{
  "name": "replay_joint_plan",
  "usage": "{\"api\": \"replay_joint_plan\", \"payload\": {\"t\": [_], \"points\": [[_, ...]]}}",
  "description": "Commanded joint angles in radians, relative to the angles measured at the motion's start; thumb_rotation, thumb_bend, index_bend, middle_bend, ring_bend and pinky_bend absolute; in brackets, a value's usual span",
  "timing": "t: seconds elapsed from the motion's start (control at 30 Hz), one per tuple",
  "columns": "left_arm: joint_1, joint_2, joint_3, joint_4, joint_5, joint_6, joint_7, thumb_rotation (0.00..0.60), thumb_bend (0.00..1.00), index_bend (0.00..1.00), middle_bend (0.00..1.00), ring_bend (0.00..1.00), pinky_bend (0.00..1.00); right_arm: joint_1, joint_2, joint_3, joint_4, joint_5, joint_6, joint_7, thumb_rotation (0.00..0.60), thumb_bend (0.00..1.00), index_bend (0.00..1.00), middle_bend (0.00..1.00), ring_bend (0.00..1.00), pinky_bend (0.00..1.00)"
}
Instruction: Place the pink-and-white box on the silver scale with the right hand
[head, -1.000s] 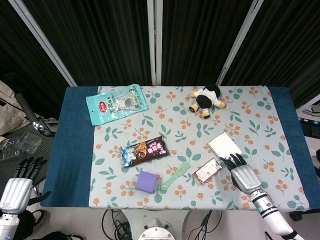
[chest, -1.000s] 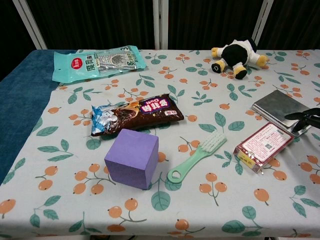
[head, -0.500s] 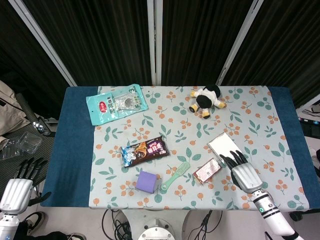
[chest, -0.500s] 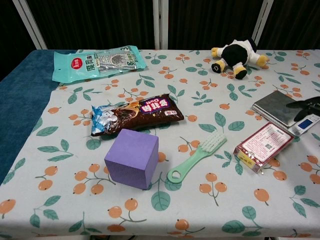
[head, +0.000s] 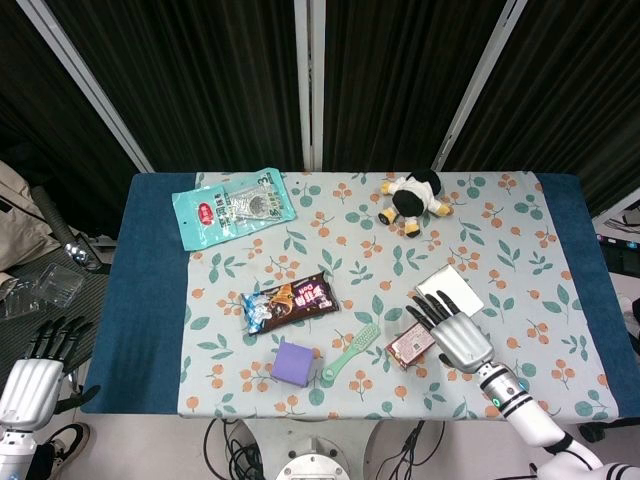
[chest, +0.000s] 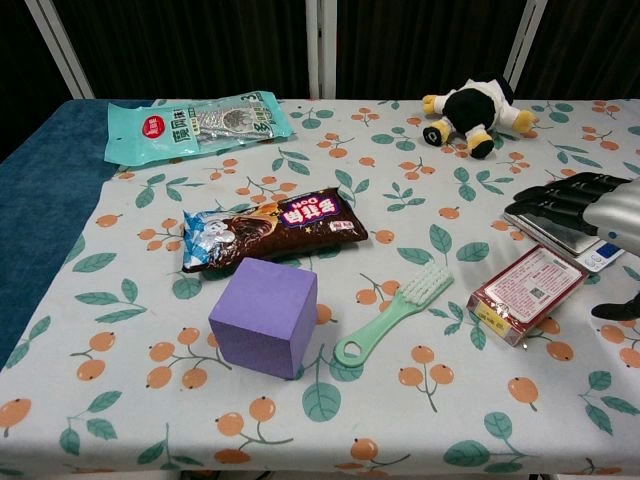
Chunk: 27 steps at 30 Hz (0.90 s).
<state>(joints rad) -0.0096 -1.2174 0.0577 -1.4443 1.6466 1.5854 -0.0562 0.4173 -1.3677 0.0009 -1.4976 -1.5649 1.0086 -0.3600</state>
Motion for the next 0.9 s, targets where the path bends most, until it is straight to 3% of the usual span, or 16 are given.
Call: {"api": "replay_joint_plan", "payload": {"t": [0.03, 0.37, 0.47, 0.53, 0.63, 0.9], "points": [[0.0, 0.0, 0.0, 0.002, -0.001, -0.001, -0.002, 0.6, 0.11, 0.13, 0.08, 0.0, 0.07, 0.041, -0.021, 0.015, -0.025, 0.037, -0.052, -0.055, 0.6, 0.06, 0.0, 0.07, 0.0, 0.0], [0.004, 0.003, -0.001, 0.007, -0.009, -0.003, -0.016, 0.6, 0.11, 0.13, 0.08, 0.0, 0.07, 0.083, -0.047, 0.017, -0.059, 0.133, -0.125, -0.159, 0.6, 0.13, 0.01, 0.16, 0.0, 0.0], [0.005, 0.004, -0.001, 0.009, -0.009, -0.002, -0.02, 0.6, 0.11, 0.14, 0.08, 0.0, 0.07, 0.083, -0.058, 0.014, -0.058, 0.142, -0.114, -0.171, 0.6, 0.16, 0.12, 0.28, 0.03, 0.0], [0.006, 0.004, -0.001, 0.011, -0.008, 0.0, -0.022, 0.6, 0.11, 0.14, 0.08, 0.0, 0.07, 0.082, -0.064, 0.009, -0.056, 0.142, -0.106, -0.176, 0.6, 0.19, 0.27, 0.38, 0.08, 0.0], [0.008, 0.004, 0.0, 0.012, -0.007, 0.002, -0.025, 0.6, 0.11, 0.14, 0.08, 0.0, 0.07, 0.08, -0.07, 0.002, -0.048, 0.13, -0.085, -0.17, 0.6, 0.22, 0.43, 0.45, 0.11, 0.0], [0.008, 0.009, 0.0, 0.006, -0.004, 0.002, -0.02, 0.6, 0.11, 0.14, 0.08, 0.0, 0.08, 0.064, -0.059, 0.019, -0.04, 0.073, 0.027, -0.094, 0.6, 0.23, 0.52, 0.51, 0.15, 0.0]]}}
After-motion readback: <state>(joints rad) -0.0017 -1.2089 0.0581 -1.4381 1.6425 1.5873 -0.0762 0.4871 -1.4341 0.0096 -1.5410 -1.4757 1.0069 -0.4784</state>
